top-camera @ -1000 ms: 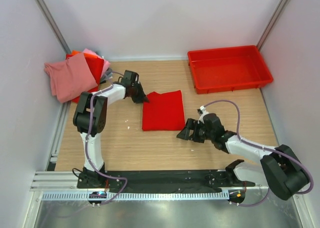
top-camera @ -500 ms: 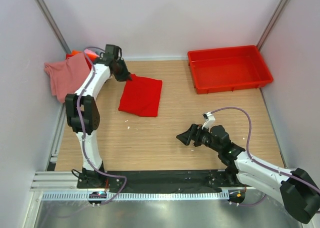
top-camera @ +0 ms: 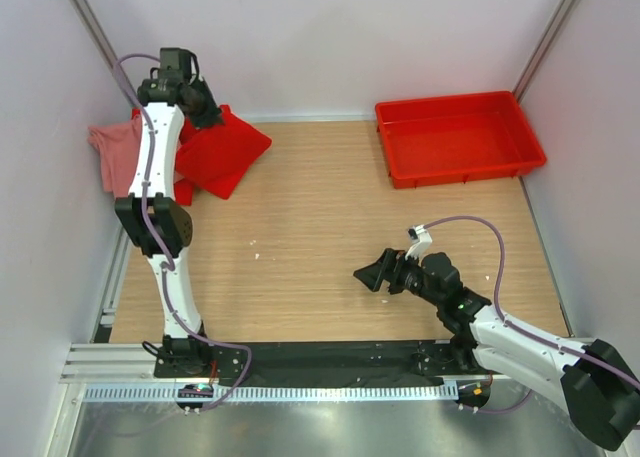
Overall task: Fold and stack the t-shirts
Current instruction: Neatly place the folded tshirt to the corner
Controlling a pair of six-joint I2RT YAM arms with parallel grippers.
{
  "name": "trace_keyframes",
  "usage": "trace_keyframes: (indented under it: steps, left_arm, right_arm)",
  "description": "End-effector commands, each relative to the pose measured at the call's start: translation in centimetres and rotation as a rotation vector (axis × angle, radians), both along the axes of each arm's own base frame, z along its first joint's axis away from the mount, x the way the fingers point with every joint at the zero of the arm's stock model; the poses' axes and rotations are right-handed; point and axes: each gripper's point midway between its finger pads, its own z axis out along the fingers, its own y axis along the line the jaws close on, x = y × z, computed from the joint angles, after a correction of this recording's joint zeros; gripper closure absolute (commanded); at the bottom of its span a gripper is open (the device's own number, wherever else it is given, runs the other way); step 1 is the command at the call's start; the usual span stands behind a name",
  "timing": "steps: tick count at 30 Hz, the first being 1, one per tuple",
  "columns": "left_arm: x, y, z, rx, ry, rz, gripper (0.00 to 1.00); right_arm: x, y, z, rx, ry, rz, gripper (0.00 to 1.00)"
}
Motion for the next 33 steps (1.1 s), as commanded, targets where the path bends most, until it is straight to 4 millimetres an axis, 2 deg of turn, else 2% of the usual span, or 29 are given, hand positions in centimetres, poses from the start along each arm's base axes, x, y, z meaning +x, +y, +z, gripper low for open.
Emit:
trace_keyframes:
  steps: [1,2,7,10,16,21,22,26,33]
  left_arm:
    - [-1.0,0.3,2.4,0.003,-0.025,-0.023,1.0]
    - [-1.0,1.8,2.8,0.006,-0.033,0.006,1.0]
    - [-1.7,2.9,6.5,0.014,-0.116,0.028,1.0]
    - [-1.9,4.3,8.4,0.008,-0.167,0.056,1.0]
    - [-2.2,7.4,11.4,0.002,-0.254,0.109,1.0]
    - [-2.3,9.3,13.9,-0.002,-0.336,0.129,1.0]
    - [-2.2,9.9,13.9,-0.001,-0.339,0.142,1.0]
    - [-1.8,11.0,15.2,0.006,-0.39,0.153,1.0]
    - [-2.8,12.3,20.4,0.004,-0.544,0.175,1.0]
  right_arm:
    - [0.8,0.2,1.4,0.037,-0.054,-0.025,0.11]
    - [0.9,0.2,1.4,0.035,-0.053,-0.026,0.11]
    - [0.9,0.2,1.4,0.036,-0.05,-0.025,0.11]
    - [0.9,0.3,1.2,0.033,-0.045,-0.021,0.11]
    - [0.9,0.3,1.2,0.031,-0.042,-0.021,0.11]
    - [0.9,0.4,1.0,0.027,-0.038,-0.017,0.11]
    - [1.0,0.4,1.0,0.026,-0.035,-0.019,0.11]
    - [1.0,0.5,0.9,0.024,-0.03,-0.016,0.11]
    - [1.1,0.6,0.8,0.019,-0.027,-0.011,0.11]
